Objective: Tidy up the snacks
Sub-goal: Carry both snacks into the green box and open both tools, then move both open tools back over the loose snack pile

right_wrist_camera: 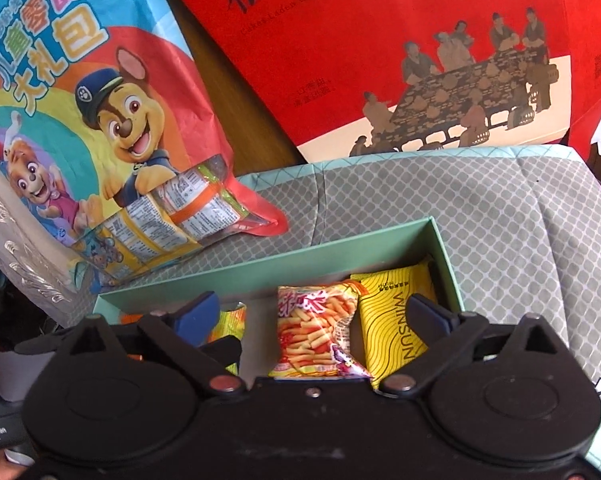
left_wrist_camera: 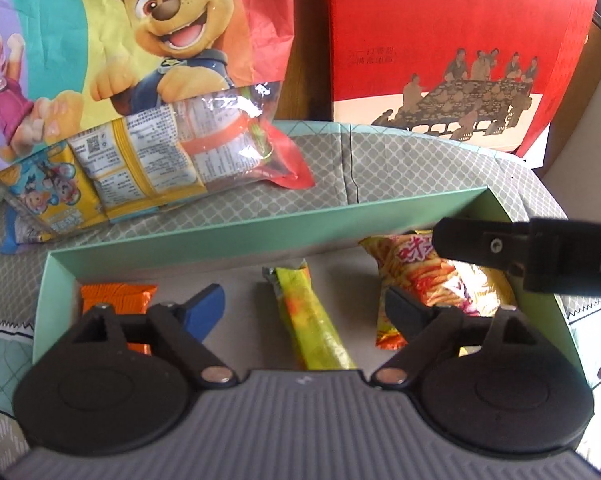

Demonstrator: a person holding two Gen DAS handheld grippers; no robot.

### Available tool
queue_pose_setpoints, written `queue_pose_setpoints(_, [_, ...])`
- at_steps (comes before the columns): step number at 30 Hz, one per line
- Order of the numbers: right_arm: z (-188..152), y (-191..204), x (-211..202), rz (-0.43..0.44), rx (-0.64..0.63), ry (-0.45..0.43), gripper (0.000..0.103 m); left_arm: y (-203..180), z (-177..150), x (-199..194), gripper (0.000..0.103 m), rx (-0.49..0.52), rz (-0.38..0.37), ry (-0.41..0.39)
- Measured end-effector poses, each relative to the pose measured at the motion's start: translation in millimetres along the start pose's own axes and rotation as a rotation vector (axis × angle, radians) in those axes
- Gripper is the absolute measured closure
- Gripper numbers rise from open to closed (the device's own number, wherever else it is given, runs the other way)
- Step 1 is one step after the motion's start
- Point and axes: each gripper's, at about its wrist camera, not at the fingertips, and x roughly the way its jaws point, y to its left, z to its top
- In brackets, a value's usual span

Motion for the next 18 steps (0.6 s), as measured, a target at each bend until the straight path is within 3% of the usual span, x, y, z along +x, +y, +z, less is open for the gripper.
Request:
queue_pose_setpoints(10, [-19.1,9.4,-33.3,0.007,0.035,0.012,0.0,3.0,-18.1,-36.4,0.0,0.006,0.005,0.001])
queue_pose_setpoints(18, [-52.7,25.3,-78.4,0.033,0.039,0.021,0.0,10.8,-51.9,-86.9,0.0,0.02,0.005,-0.003])
